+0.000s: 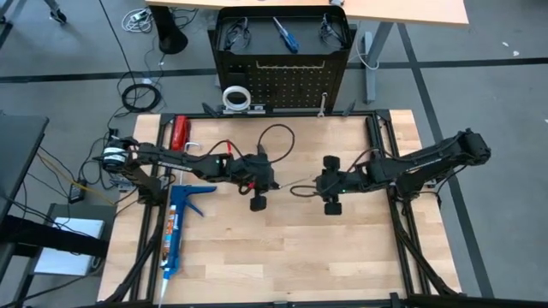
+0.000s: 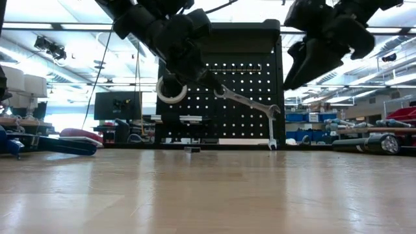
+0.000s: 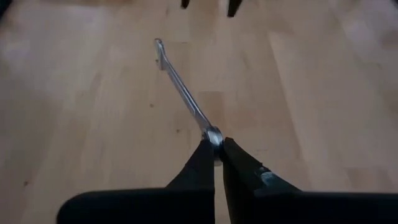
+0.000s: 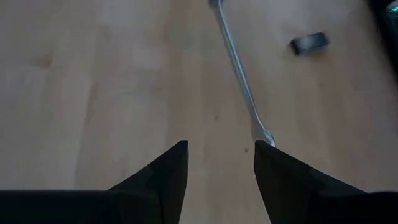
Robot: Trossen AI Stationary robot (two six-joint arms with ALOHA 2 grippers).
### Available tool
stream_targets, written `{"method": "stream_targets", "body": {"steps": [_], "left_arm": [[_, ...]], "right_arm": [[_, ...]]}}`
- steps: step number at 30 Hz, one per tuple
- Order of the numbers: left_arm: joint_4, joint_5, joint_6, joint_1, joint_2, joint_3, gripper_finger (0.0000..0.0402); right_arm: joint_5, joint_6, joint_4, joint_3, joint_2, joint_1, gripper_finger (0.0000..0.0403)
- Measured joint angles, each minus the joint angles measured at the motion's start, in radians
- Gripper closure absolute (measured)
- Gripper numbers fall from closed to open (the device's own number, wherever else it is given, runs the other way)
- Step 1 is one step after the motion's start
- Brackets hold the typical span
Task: Hang tools onto peg board
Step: Hang the wrench onto the black pegboard
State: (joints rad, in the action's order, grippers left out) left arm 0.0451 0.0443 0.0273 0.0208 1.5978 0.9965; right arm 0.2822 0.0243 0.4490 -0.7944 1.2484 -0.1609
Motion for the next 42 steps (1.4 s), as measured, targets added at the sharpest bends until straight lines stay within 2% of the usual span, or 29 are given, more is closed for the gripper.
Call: {"method": "stream_targets", "body": {"steps": [6, 12, 20, 25, 32, 38, 42], "left_arm": [[-0.004, 0.025, 0.021, -0.001, 0.0, 0.0, 0.0393], [-0.014, 0.041, 0.021, -0.001, 0.0, 0.0, 0.0392], [-0.027, 0.074, 0.022, -0.001, 0.0, 0.0, 0.0392], [-0.025, 0.073, 0.026, -0.001, 0.0, 0.0, 0.0392], [-0.025, 0.061, 0.038, 0.0, 0.0, 0.0, 0.0392], [-0.026, 0.038, 0.052, -0.006, 0.0, 0.001, 0.0382], [-0.027, -0.036, 0.098, -0.017, 0.0, 0.001, 0.0333]], "right_arm": [[-0.026, -0.076, -0.02, 0.0, 0.031, 0.057, 0.0217], [-0.107, -0.113, -0.044, -0.002, 0.087, 0.098, 0.0217], [-0.103, -0.192, -0.156, -0.002, 0.167, 0.124, 0.0222], [-0.103, -0.208, -0.153, -0.002, 0.199, 0.132, 0.0267], [-0.116, -0.224, -0.134, -0.002, 0.213, 0.131, 0.0381], [-0.115, -0.212, -0.136, -0.002, 0.211, 0.131, 0.0385], [-0.117, -0.188, -0.15, -0.002, 0.207, 0.132, 0.0385]]}}
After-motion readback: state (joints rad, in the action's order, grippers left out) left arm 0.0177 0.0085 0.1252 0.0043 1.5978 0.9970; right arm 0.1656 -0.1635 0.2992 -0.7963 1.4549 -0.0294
